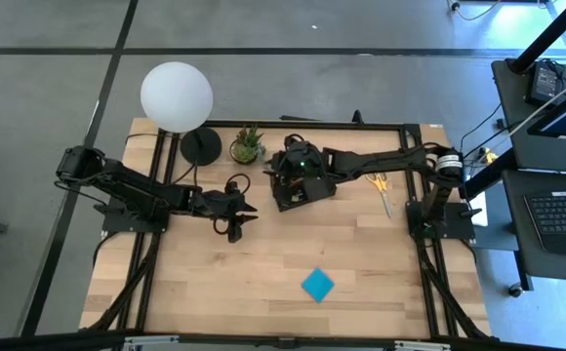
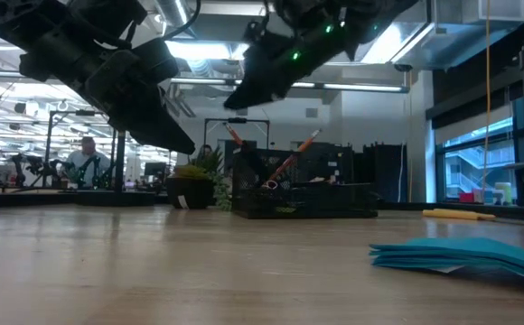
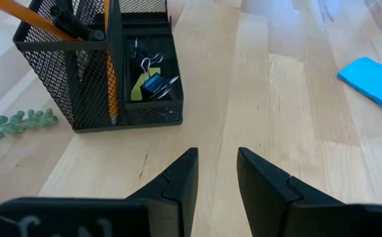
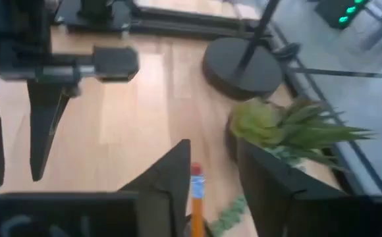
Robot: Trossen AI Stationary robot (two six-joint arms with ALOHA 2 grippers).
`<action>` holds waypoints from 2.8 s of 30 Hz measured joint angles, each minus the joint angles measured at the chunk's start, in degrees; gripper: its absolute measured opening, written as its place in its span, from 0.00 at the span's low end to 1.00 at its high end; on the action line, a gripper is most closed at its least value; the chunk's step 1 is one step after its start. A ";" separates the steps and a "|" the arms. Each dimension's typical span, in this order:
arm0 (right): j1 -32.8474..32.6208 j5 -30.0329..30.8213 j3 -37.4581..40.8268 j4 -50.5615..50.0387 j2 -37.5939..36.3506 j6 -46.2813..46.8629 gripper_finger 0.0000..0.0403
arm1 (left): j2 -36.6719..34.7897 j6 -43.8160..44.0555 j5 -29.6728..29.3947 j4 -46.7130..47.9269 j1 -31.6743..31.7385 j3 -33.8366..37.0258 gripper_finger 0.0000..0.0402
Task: Pick and place office supplies into organizer
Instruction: Put the yellow scissors into the desk organizer
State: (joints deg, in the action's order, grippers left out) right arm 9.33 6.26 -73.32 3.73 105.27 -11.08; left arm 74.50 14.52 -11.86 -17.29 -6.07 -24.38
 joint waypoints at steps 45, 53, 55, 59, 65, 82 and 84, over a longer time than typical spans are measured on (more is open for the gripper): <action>9.70 7.19 19.29 -67.51 -28.89 45.39 0.39 | 0.00 1.44 -2.05 0.67 0.00 0.00 0.24; 11.14 7.21 20.46 -65.31 -28.89 43.92 0.49 | 0.00 2.88 -2.00 0.65 0.01 0.00 0.24; 12.48 7.23 20.46 -65.09 -28.89 43.79 0.56 | 0.00 2.95 -1.99 0.65 0.00 0.00 0.24; 14.40 7.25 20.46 -64.38 -28.89 42.29 0.70 | 0.00 3.26 -1.95 0.65 0.00 0.00 0.24; 14.84 7.74 20.46 -64.54 -28.89 43.65 0.78 | 0.00 3.78 -1.95 0.80 0.00 0.00 0.24; 25.33 8.26 31.11 -50.85 -28.78 40.49 0.79 | 0.00 3.78 -1.97 0.83 0.00 0.00 0.24; 25.99 8.26 32.17 -48.69 -28.78 40.30 0.79 | 0.02 3.78 -1.97 0.84 0.02 0.00 0.24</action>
State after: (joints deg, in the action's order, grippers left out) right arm 35.31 14.52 -41.15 -44.96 76.49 29.22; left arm 74.52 18.31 -13.82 -16.45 -6.04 -24.38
